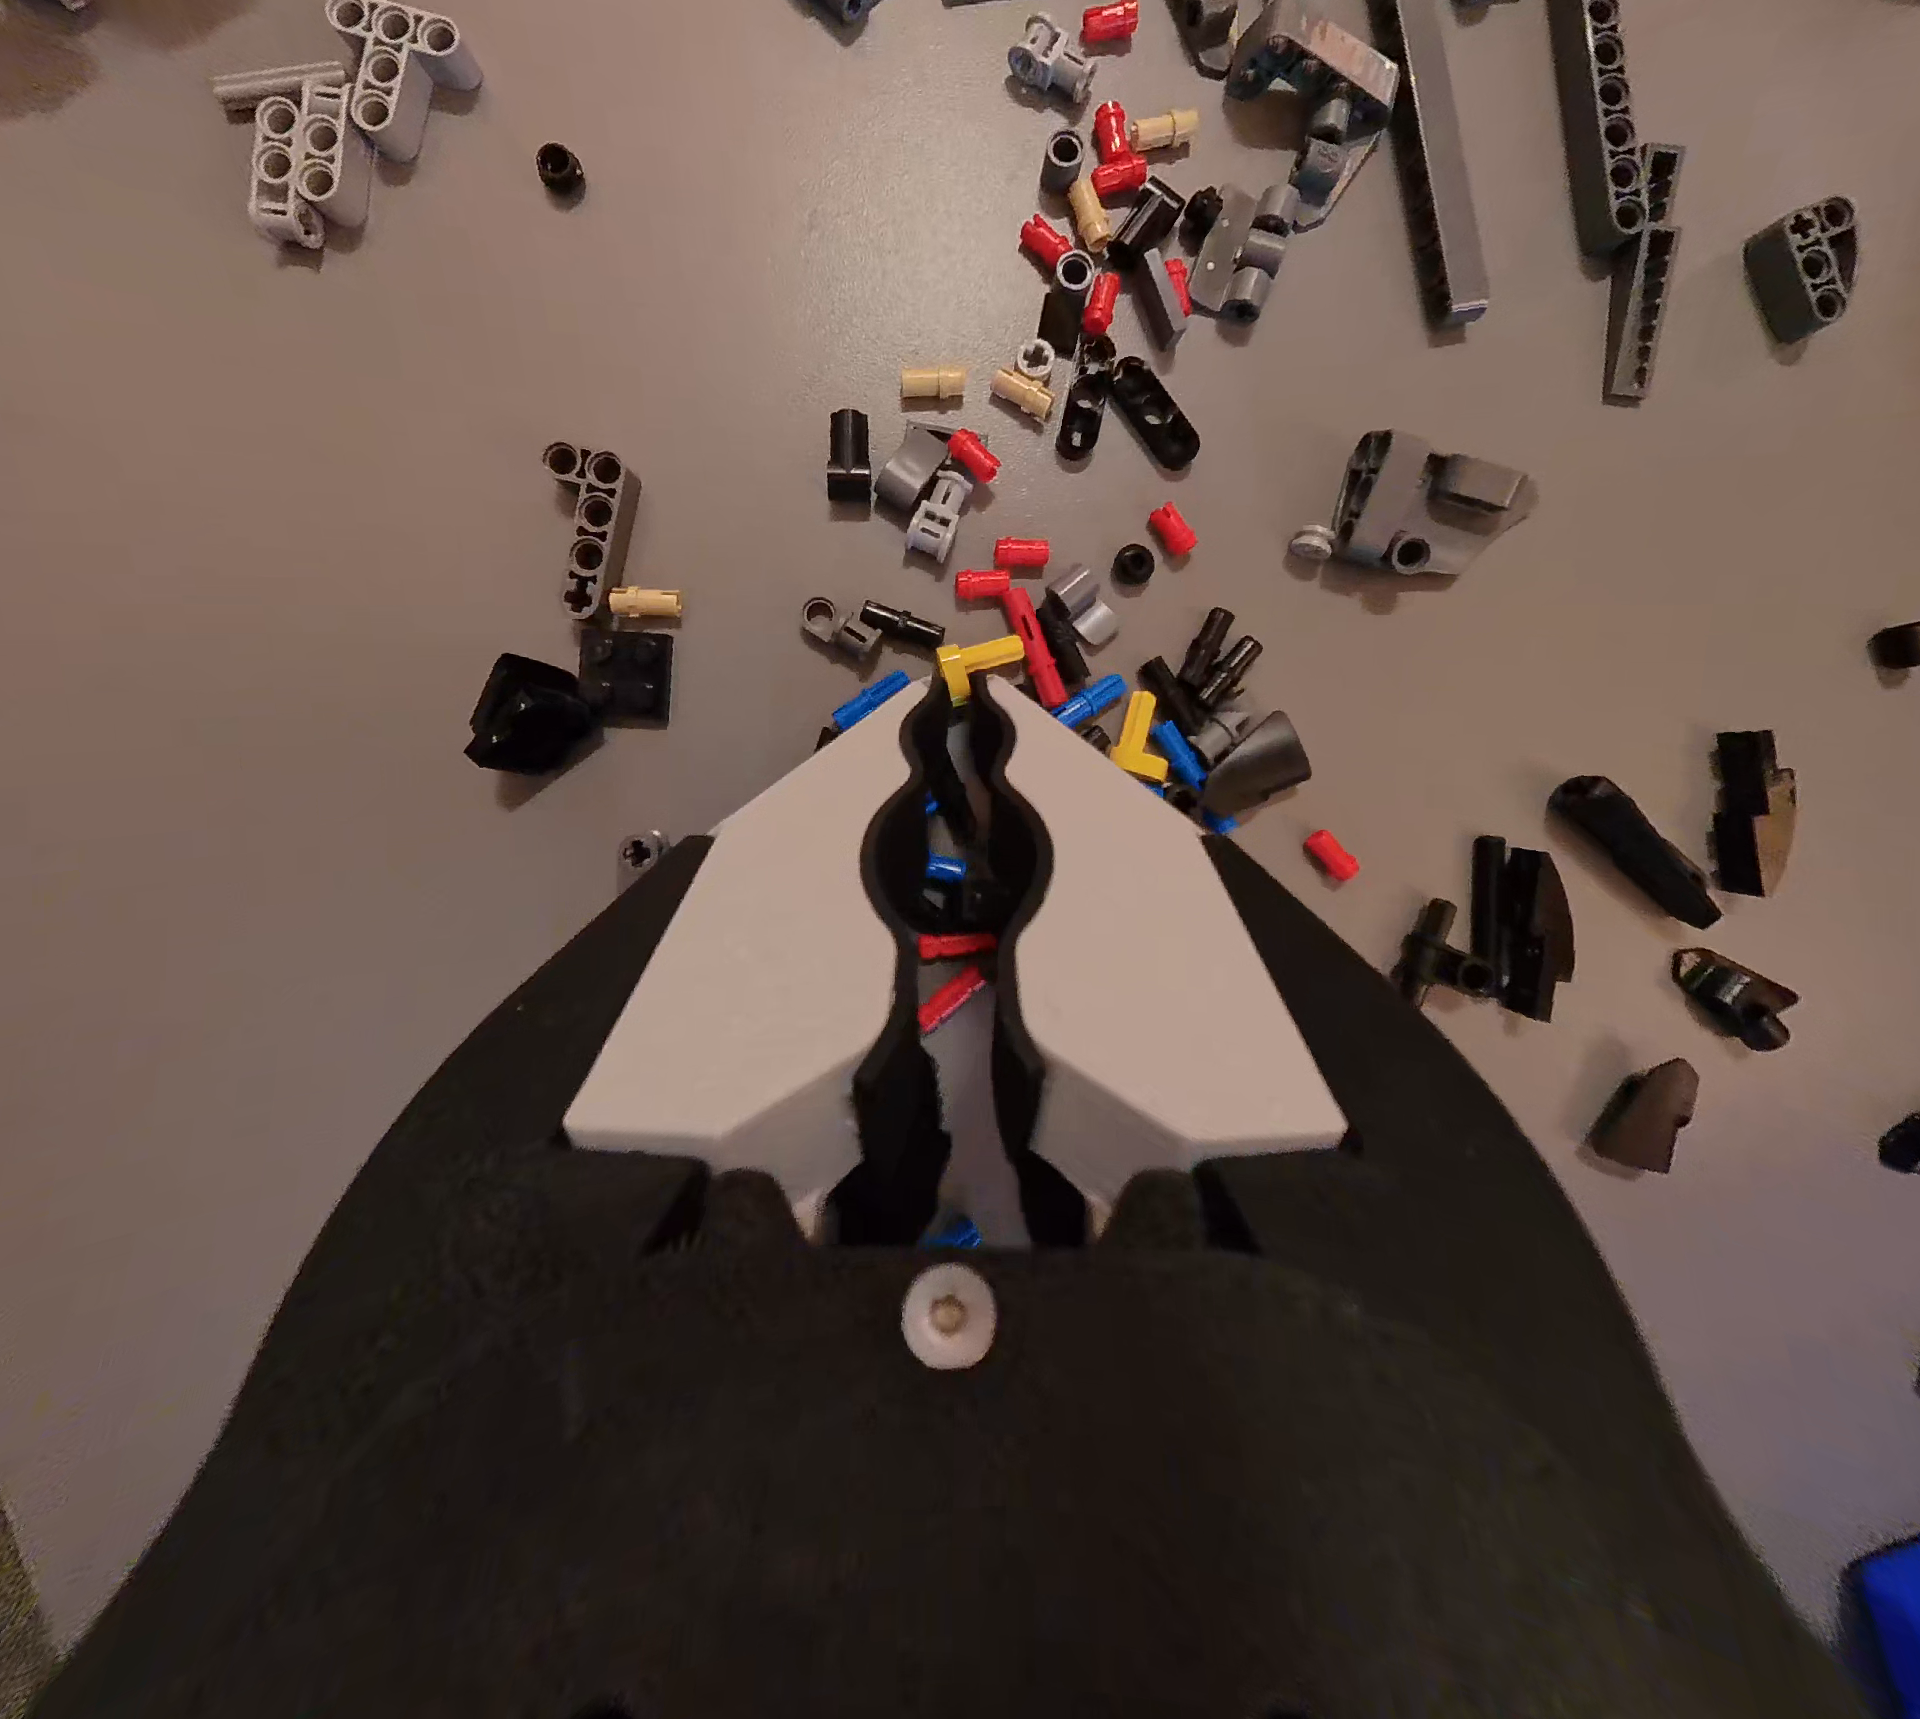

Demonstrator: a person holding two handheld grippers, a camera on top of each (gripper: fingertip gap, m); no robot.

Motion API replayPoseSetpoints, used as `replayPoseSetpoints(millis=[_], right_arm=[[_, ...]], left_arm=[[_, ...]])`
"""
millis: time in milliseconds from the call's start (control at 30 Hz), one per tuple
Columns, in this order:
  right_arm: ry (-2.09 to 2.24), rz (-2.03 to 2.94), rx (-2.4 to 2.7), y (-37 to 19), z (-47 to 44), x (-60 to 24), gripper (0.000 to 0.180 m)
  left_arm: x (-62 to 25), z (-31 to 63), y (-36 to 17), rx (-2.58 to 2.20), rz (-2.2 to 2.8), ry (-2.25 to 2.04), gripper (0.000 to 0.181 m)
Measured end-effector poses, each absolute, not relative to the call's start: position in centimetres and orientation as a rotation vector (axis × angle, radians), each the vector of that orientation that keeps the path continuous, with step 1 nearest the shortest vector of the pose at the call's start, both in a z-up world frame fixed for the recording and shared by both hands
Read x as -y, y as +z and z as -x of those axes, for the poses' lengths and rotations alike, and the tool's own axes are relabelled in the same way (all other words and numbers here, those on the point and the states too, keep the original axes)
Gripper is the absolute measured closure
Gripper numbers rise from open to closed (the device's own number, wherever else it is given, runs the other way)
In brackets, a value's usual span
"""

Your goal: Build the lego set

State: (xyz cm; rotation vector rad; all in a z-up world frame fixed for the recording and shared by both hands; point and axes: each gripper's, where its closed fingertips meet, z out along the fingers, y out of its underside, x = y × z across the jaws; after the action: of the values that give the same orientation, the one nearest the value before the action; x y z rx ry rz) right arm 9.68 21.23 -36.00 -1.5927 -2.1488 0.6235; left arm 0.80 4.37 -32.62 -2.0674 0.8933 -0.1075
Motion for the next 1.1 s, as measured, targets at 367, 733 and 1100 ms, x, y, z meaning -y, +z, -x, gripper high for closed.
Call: replayPoseSetpoints(millis=[367, 733, 1100], right_arm=[[0.703, 1.36, 2.05, -28.5, -7.6, -17.6, 0.179], [0.765, 1.109, 2.028, -22.6, -5.0, -12.9, 0.179], [0.52, 0.981, 1.664, -17.9, -3.2, -13.7, 0.179]], left_arm=[[-7.0, -1.1, -28.4, -0.72, 1.967, -0.192, 0.145], [-9.5, -1.3, -23.5, -0.774, 1.753, 0.064, 0.148], [-10.9, -3.4, -18.8, -0.436, 1.628, -0.481, 0.152]])
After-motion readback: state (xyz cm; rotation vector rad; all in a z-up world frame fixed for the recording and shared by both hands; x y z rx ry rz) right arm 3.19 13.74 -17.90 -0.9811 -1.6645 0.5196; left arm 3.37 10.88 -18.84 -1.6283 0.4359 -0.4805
